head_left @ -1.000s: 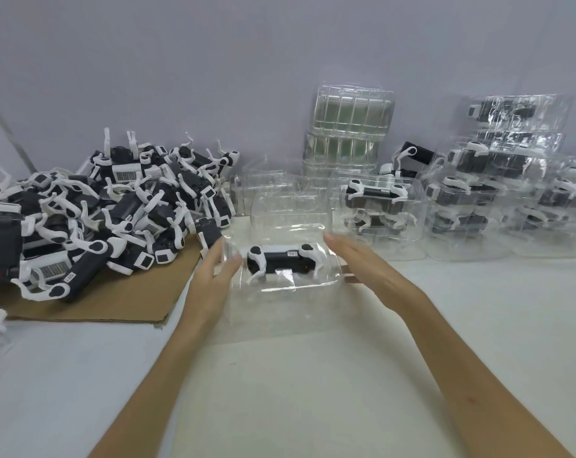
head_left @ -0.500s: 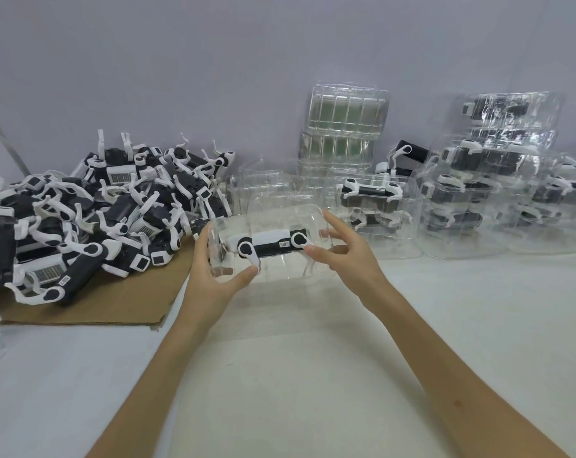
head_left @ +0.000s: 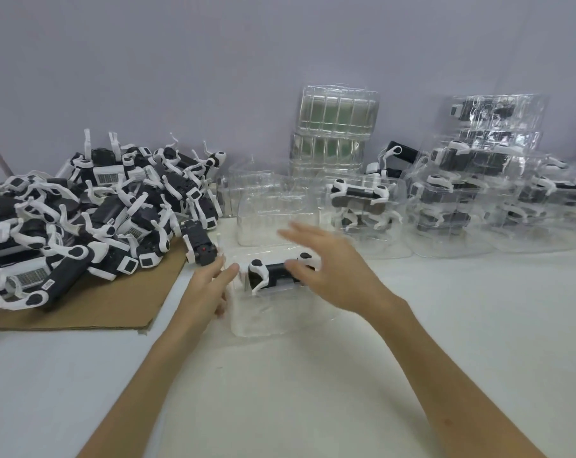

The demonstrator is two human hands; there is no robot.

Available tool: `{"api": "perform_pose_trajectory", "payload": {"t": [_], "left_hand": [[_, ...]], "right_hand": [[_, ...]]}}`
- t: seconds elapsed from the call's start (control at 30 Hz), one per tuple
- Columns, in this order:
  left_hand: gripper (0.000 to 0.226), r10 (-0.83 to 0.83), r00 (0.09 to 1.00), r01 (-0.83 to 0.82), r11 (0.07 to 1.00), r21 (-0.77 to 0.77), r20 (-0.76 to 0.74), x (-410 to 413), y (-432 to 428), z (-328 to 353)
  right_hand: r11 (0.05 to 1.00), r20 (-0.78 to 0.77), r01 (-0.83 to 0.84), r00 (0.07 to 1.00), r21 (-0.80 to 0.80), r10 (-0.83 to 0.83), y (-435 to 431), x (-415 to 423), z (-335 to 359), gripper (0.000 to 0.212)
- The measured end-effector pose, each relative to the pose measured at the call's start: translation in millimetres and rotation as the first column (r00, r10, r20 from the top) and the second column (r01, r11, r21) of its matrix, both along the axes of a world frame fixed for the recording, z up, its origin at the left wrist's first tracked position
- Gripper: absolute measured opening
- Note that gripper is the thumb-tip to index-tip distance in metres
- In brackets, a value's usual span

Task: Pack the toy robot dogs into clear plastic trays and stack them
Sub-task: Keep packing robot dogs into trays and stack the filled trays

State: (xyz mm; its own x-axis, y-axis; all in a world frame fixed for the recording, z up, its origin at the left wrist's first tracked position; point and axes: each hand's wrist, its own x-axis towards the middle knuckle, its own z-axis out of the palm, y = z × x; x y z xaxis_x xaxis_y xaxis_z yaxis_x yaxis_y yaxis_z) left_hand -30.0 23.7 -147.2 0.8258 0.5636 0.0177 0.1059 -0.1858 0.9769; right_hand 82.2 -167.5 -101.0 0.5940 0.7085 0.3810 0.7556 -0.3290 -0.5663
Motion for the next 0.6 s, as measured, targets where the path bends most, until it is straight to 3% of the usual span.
{"api": "perform_pose_trajectory", "payload": {"t": [0.1, 0.23, 0.6], "left_hand": [[0.030, -0.070, 0.998, 0.070, 0.996, -0.051, -0.003, -1.1, -2.4, 2.7], [0.030, -0.204, 0.979, 0.204, 0.979, -0.016, -0.006, -2.8, -8.2, 4.9], [0.026, -0.166, 0.986, 0.167, 0.985, 0.040, -0.034, 1.5, -7.4, -4.2]], "right_hand": [[0.973, 0.077, -0.155, 0.982, -0.169, 0.170, 9.2, -20.8, 0.1, 0.050], [0.895, 0.086, -0.098, 0.985, -0.434, 0.149, 7.7, -18.8, -4.3, 0.056], [0.903, 0.027, 0.091, 0.996, -0.419, -0.088, -69.3, 7.3, -8.4, 0.054]]}}
